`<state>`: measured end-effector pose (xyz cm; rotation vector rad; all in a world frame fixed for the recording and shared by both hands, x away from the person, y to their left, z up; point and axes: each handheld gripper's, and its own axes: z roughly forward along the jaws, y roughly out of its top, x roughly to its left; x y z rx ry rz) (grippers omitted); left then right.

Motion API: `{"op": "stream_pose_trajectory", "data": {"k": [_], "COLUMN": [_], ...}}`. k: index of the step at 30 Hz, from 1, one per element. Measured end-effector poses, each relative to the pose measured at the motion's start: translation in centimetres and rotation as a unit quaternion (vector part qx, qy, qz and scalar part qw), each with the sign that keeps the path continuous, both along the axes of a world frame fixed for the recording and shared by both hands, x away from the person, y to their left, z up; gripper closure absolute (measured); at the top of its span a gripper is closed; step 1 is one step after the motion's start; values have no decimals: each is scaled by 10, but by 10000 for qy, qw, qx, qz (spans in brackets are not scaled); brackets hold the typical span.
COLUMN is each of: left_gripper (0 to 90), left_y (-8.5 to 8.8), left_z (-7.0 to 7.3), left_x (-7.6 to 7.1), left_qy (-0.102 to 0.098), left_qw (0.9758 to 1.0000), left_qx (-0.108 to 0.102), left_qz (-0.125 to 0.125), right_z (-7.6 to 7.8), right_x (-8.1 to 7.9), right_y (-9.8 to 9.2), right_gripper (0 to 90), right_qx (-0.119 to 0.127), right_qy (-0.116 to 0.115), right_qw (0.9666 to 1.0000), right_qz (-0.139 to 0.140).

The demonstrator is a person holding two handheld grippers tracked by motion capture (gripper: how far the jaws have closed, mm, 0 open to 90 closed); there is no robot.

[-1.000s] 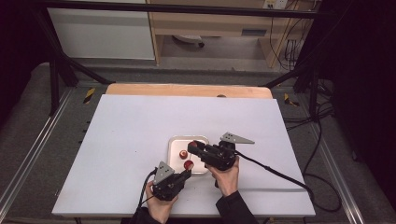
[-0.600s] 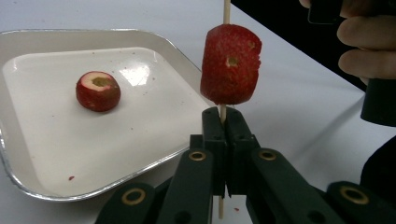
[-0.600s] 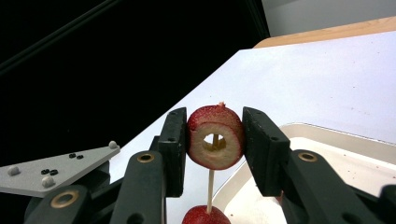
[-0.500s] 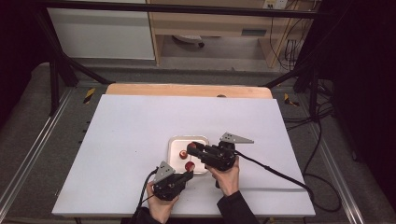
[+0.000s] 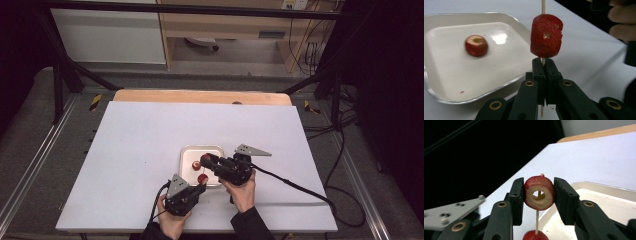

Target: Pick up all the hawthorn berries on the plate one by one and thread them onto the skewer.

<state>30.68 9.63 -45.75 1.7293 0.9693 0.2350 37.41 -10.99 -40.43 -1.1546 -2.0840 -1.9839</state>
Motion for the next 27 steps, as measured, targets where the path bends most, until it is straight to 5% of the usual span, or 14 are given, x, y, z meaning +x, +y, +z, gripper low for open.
{"op": "stream_pose_trajectory", "data": {"k": [6, 11, 15, 19, 27], "left_gripper": [891, 891, 891, 891, 891], "left_y": [5, 2, 0, -3, 5], "left_z": [5, 5, 4, 4, 3], "left_x": [0, -2, -3, -3, 1], "left_qy": [-68, -178, -220, -227, -64], "left_qw": [9998, 9992, 9962, 9947, 9999], "left_qx": [-169, 174, 511, 700, 64], "left_qz": [-39, 306, 668, 714, 65], "right_z": [6, 4, 0, -1, 6], "right_x": [4, -1, -6, -11, -7], "right_y": [-7, -5, -1, 4, 2], "right_gripper": [625, 626, 626, 626, 626], "right_qx": [187, 71, -61, -252, -132], "right_qy": [-147, -88, -41, -48, -132], "right_qw": [9990, 9999, 9991, 9969, 9998], "right_qz": [373, -52, -424, -740, -44]}}
